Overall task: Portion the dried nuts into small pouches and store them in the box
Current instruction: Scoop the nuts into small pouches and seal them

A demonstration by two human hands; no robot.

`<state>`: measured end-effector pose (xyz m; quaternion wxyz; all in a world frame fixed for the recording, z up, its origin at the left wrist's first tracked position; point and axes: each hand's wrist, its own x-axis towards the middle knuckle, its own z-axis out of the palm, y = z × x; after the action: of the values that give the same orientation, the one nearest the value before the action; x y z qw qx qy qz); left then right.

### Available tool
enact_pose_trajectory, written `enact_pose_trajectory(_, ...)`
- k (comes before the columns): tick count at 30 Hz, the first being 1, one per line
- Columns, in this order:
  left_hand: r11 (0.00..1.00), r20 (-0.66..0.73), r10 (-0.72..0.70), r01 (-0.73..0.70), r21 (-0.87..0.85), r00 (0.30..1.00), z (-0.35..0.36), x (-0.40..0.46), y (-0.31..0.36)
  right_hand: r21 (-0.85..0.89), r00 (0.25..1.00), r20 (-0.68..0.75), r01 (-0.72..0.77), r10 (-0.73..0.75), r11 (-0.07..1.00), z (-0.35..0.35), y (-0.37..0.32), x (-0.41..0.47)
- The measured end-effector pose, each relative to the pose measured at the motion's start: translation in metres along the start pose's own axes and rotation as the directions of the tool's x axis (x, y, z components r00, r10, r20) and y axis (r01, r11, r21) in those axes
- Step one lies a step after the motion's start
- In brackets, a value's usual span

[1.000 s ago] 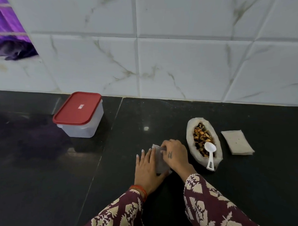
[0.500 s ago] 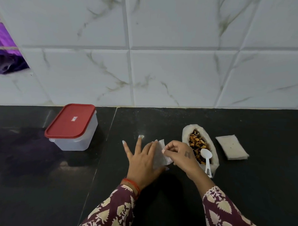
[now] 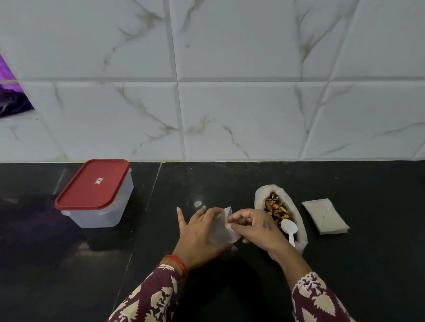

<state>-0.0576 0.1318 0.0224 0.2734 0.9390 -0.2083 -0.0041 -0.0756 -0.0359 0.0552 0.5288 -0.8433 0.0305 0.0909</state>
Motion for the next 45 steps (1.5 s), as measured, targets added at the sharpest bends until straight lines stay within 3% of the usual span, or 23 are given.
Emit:
enact_pose_trajectory(7,0.993,-0.038,0.043,-0.046,-0.105,0.998,-0.001,0.0,-0.001,-0.276,0.988,-0.022,0.141,-0.153,0.951,0.002,0.0,0.007)
enact_pose_trajectory(17,0.898,0.048,0.023,0.0,-0.441,0.999,-0.004,0.004,0.005,-0.244,0.967,0.005,0.248,-0.254,0.938,-0.006,-0.004,0.0)
enact_pose_trajectory(27,0.904,0.094,0.098,-0.049,-0.424,0.991,0.001,0.009,0.015,-0.289,0.977,-0.014,0.198,-0.211,0.937,-0.018,0.005,-0.004)
enact_pose_trajectory(30,0.892,0.095,0.088,-0.036,-0.451,0.992,0.005,0.011,0.018,-0.217,0.978,-0.053,0.184,-0.199,0.959,-0.025,0.005,-0.008)
enact_pose_trajectory(34,0.861,0.099,0.039,0.017,-0.509,0.994,0.011,0.011,0.013,-0.114,0.972,-0.218,0.062,-0.086,0.992,-0.047,0.013,-0.018)
enact_pose_trajectory(38,0.871,0.093,-0.012,0.056,-0.488,0.996,0.02,0.01,0.01,-0.207,0.871,-0.487,-0.181,0.06,0.961,-0.068,0.036,-0.033)
enact_pose_trajectory(41,0.879,0.083,-0.012,0.05,-0.475,0.996,0.029,0.009,0.01,-0.37,0.852,-0.488,-0.397,0.188,0.84,-0.065,0.051,-0.044)
enact_pose_trajectory(45,0.899,0.077,0.01,0.024,-0.437,0.997,0.045,0.01,0.012,-0.362,0.854,-0.447,-0.446,0.268,0.819,-0.053,0.059,-0.042)
